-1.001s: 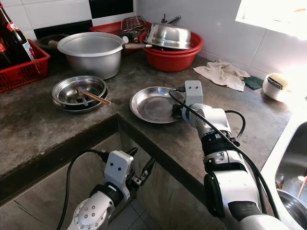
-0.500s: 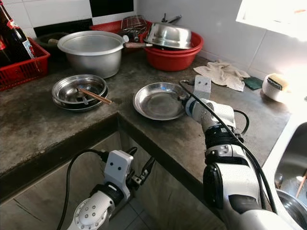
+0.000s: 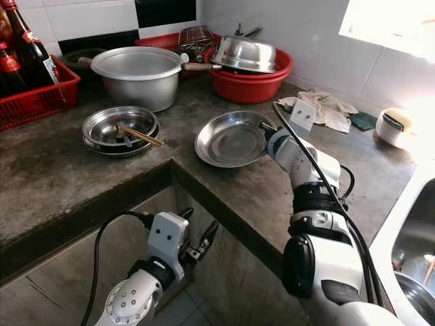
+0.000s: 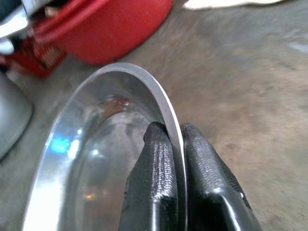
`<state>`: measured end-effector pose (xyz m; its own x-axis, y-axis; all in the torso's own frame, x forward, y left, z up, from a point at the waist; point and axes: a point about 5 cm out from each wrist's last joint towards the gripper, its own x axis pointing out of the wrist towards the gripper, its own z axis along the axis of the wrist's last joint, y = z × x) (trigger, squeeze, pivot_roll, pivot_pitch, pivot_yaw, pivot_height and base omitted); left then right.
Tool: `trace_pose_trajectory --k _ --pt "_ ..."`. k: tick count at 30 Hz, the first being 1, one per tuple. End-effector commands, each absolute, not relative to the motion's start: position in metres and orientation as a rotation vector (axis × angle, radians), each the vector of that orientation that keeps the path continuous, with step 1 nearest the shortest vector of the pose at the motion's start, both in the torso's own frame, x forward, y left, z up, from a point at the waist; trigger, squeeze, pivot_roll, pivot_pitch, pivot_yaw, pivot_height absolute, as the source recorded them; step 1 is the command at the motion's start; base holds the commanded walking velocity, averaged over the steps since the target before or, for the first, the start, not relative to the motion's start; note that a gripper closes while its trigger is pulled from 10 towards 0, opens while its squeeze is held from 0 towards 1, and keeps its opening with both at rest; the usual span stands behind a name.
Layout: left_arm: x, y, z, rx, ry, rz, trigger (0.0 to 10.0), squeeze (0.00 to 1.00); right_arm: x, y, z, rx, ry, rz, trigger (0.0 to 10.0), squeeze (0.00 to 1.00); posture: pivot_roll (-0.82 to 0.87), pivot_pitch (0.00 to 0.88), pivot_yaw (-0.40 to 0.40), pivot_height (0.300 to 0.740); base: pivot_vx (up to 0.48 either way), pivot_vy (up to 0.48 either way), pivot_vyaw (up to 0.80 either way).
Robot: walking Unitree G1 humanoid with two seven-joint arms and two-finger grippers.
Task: Kitchen organization
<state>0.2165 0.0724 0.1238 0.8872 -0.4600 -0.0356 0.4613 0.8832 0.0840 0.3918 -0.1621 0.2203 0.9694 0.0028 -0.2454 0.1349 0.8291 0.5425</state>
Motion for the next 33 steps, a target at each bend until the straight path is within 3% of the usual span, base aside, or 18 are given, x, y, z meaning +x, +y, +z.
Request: trace_pose_trajectory --k 1,10,19,26,33 --pt "0.220 0.072 0.123 0.089 0.012 -0.485 10.0 0.00 0.381 -0.174 0.230 0.619 0.134 -0.123 0.0 0.00 0.12 0.012 -0.086 0.740 0.000 0.000 0.00" --pt "0.224 0.076 0.125 0.098 -0.003 -0.474 10.0 0.00 0.336 -0.166 0.239 0.483 -0.073 -0.104 0.0 0.00 0.11 0.010 -0.060 0.740 0.000 0.000 0.00" --pt "0.230 0.078 0.132 0.079 -0.040 -0.439 10.0 0.00 0.284 -0.155 0.243 0.174 -0.302 -0.103 0.0 0.00 0.10 0.004 -0.048 0.740 0.000 0.000 0.00" --pt "0.232 0.081 0.139 0.052 -0.076 -0.425 10.0 0.00 0.264 -0.150 0.235 0.037 -0.327 -0.124 0.0 0.00 0.10 0.000 -0.044 0.740 0.000 0.000 0.00" --pt "0.231 0.079 0.137 0.050 -0.074 -0.450 10.0 0.00 0.259 -0.147 0.225 0.020 -0.304 -0.122 0.0 0.00 0.09 0.000 -0.042 0.740 0.000 0.255 -0.80"
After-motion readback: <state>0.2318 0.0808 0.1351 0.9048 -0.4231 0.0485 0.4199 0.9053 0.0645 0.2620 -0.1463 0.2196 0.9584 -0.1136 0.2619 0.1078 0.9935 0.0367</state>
